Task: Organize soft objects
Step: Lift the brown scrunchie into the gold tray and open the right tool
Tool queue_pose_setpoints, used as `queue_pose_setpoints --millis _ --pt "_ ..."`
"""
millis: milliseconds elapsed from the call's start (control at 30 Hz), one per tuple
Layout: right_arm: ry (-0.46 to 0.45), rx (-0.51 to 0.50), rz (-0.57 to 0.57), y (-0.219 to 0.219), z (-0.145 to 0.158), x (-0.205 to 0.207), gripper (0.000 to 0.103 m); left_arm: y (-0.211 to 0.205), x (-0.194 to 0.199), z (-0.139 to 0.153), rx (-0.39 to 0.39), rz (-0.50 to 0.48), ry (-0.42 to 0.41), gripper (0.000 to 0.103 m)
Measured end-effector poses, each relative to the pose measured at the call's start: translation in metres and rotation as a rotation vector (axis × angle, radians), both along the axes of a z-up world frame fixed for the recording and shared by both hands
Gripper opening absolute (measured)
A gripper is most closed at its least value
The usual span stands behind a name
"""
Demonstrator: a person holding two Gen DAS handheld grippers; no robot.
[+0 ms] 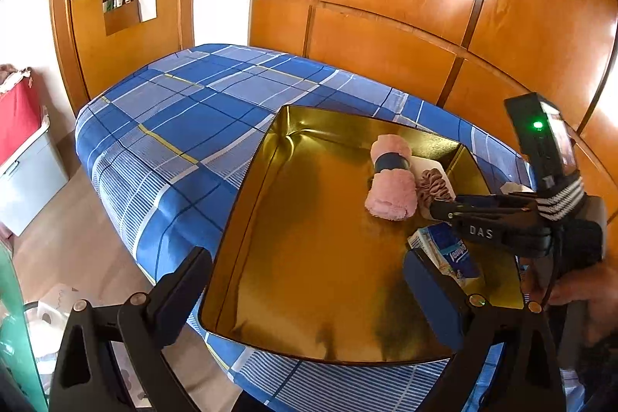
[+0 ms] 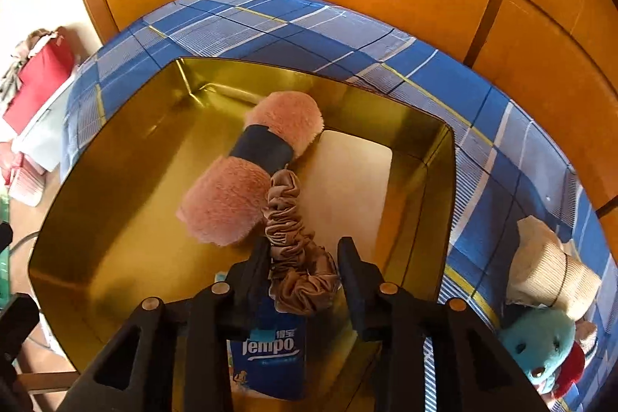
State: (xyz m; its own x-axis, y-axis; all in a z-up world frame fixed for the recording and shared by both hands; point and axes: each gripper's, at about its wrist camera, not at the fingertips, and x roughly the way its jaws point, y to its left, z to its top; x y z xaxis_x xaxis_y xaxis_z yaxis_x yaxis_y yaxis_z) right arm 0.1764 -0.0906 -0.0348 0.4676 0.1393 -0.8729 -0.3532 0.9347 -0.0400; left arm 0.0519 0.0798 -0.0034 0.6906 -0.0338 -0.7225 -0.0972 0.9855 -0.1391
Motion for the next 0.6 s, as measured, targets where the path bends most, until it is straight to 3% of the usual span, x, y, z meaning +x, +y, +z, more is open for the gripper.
queue_pose_setpoints --millis 333,600 --pt "-0.169 -0.038 0.009 0.003 0.026 -0.038 0.04 -0.003 -0.002 0.001 0.014 -0.001 0.0 0.1" --pt "-0.224 -0.002 -0.034 -0.021 0.038 -0.064 0.04 -0.014 -0.005 0.004 0.034 -0.032 0.005 0.1"
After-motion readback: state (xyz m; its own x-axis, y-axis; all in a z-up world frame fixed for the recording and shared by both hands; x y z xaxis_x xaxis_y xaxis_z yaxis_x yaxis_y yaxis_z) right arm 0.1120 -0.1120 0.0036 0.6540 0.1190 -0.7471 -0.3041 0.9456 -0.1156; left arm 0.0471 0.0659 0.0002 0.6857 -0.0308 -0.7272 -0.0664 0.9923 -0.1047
